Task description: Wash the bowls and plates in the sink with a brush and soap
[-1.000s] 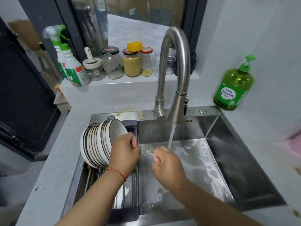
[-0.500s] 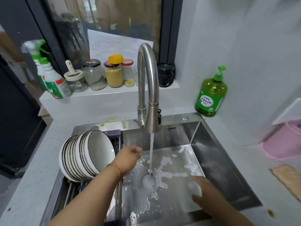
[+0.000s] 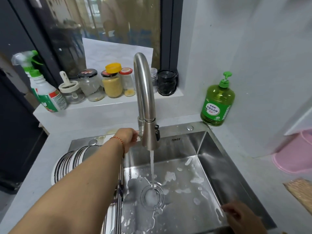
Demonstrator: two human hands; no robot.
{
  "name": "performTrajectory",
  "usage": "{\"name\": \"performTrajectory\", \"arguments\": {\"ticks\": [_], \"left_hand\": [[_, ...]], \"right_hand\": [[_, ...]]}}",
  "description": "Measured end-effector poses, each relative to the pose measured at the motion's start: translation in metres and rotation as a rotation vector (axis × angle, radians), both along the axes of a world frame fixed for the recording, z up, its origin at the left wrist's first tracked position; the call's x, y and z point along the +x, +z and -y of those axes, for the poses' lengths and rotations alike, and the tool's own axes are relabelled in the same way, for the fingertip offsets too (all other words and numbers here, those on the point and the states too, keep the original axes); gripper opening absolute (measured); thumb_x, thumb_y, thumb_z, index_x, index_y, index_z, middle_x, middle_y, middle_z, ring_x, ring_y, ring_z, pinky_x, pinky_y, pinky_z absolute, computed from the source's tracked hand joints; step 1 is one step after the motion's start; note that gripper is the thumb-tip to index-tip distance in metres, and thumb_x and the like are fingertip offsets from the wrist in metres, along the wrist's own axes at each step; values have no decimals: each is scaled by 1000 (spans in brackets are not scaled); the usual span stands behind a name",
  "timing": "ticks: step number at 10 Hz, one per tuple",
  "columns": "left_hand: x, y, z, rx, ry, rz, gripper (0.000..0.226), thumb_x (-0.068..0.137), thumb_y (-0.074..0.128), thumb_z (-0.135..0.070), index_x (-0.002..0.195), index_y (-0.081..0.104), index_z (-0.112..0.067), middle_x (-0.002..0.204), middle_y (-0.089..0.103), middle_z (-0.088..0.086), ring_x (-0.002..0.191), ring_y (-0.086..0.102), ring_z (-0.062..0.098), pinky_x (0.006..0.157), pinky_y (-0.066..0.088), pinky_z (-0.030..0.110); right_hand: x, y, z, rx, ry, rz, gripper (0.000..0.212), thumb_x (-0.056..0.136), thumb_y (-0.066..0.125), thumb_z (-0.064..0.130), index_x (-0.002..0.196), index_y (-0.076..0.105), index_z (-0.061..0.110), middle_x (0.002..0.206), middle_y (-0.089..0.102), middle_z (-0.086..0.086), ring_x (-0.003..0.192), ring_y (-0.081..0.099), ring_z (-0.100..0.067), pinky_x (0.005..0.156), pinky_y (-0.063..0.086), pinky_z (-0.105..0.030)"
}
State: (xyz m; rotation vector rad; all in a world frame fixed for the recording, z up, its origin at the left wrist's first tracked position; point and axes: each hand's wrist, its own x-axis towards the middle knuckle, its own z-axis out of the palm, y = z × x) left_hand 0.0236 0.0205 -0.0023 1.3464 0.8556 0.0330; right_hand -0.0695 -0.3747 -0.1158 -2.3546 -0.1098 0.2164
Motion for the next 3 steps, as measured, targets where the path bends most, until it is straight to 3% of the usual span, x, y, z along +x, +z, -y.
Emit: {"name": "performTrajectory", "arguments": {"ticks": [1,2,3], "left_hand": [[7,-4,3,-64,57,19,24,90,41,10,71,49,-1,68,47,14,58,45,19,43,46,20],[12,-8,6,-66,76,67,29,92,39,10,65,45,-2,48,45,8,43,45,14,46,45,23],[18,-3,7,-72,38,156,17,92,43,8,80,55,3,72,53,18,66,51,23,79,50,38]], "right_hand": [[0,6,4,-47,15,-41,53,57,64,18,85,59,63,88,60,34,70,58,14,62,39,2],[2,5,11,-13,-17,-6,65,59,74,6,80,58,66,88,57,42,71,57,17,62,39,3],[9,6,4,28,-24,22,71,64,76,4,75,54,71,87,54,47,74,56,19,64,39,3]]}}
